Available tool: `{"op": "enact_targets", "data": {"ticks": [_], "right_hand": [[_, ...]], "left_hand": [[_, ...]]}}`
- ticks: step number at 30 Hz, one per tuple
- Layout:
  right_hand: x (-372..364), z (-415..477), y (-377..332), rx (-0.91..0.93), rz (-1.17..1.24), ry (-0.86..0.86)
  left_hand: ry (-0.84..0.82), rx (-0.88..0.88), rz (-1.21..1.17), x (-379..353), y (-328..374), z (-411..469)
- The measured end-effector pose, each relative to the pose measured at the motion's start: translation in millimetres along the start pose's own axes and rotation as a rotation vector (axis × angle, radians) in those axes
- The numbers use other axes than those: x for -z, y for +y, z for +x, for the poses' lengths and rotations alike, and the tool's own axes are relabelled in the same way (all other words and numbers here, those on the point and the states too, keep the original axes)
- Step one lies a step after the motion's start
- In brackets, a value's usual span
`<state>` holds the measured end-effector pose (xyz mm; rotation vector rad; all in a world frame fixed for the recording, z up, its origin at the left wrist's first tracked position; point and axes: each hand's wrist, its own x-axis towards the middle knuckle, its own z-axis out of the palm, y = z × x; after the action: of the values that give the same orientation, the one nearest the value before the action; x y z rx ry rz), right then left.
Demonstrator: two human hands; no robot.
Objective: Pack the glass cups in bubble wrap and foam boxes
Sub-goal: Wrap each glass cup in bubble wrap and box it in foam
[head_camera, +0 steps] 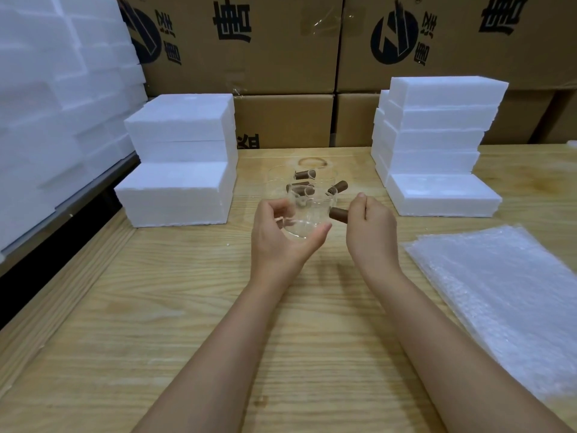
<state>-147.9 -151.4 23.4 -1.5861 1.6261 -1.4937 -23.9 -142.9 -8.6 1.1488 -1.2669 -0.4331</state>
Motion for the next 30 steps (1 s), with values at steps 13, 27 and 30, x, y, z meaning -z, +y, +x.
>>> {"op": "enact_targets", "data": {"ticks": [13,27,30], "right_hand": [[2,-5,-1,0.060,-0.016,0.095],[-4,-16,-19,0.524,0.250,-0.126],[3,-9,-18,0.412,0.344,-0.352]], "left_hand": [[-0.024,-0.054,0.019,-7,4,-2],[-0.406,0.592,-0.705,10,4,10],[-0.420,0.607,-0.688,13,3,12]]}}
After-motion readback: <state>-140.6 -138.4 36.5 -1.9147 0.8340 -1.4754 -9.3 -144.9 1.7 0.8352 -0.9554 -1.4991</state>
